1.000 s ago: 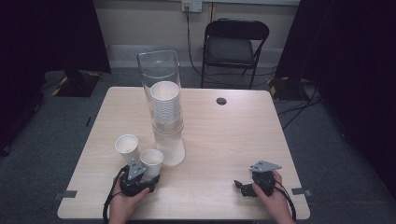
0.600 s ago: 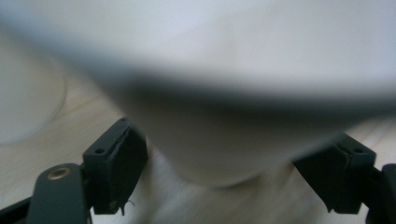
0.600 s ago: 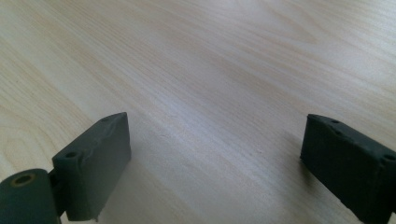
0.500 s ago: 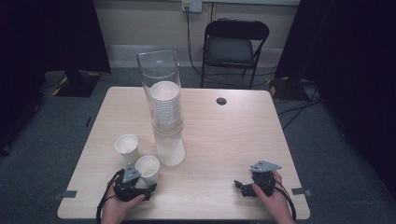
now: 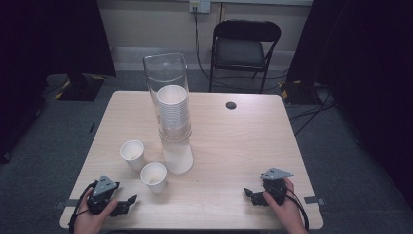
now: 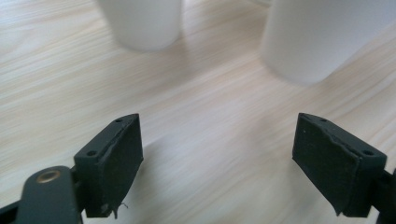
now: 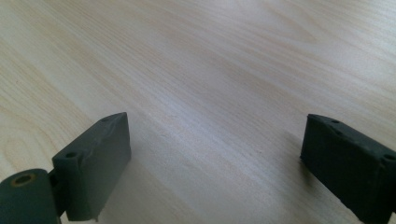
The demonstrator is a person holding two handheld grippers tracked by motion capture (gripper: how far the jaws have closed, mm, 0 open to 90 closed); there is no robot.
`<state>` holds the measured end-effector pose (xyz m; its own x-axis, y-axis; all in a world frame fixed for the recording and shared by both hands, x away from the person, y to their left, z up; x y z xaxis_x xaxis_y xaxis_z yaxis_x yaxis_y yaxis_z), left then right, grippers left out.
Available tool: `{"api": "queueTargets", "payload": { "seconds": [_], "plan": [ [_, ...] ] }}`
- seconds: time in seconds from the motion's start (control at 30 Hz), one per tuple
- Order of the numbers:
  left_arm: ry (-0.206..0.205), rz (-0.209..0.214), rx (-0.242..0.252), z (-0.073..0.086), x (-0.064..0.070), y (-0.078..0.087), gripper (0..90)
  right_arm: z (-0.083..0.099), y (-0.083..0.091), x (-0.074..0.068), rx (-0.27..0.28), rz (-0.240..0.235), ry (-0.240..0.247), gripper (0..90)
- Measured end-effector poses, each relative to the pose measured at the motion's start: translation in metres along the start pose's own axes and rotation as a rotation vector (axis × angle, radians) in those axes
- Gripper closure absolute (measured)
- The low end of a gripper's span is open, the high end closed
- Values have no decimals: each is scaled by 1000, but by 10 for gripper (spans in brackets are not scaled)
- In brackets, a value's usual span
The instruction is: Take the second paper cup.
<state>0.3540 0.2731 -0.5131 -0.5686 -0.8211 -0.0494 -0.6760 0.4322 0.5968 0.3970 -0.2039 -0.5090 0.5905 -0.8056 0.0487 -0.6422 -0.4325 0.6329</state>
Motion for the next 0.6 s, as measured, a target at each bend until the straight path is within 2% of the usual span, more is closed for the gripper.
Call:
{"api": "queueTargets", "payload": {
  "seconds": [0.03, 0.07, 0.1, 0.23, 0.4, 0.6],
  "plan": [
    [-12, -4, -5, 2, -3, 2, 161, 0, 0, 0, 0, 0, 0, 76],
    [2, 0, -9, 5, -7, 4, 160, 0, 0, 0, 0, 0, 0, 76],
    [-9, -8, -10, 6, -10, 5, 162, 0, 0, 0, 0, 0, 0, 76],
    [-4, -10, -27, 12, -17, 4, 166, 0, 0, 0, -1, 2, 0, 76],
    [-12, -36, -3, 11, -20, 1, 165, 0, 0, 0, -1, 2, 0, 76],
    [-21, -23, -2, 12, -22, 1, 152, 0, 0, 0, -1, 3, 0, 76]
  ]
}}
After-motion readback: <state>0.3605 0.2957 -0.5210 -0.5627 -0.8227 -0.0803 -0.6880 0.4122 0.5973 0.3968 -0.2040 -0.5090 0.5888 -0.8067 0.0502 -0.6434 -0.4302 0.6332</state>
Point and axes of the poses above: each handheld gripper's, and its own axes: y roughly backward along the jaws, z roughly out of its underside, x roughly to its right, the point moved 7 cm from there along -y, roughly forward along the jaws, and after that the axes turned 3 degrees about -y, right-handed, at the moved point
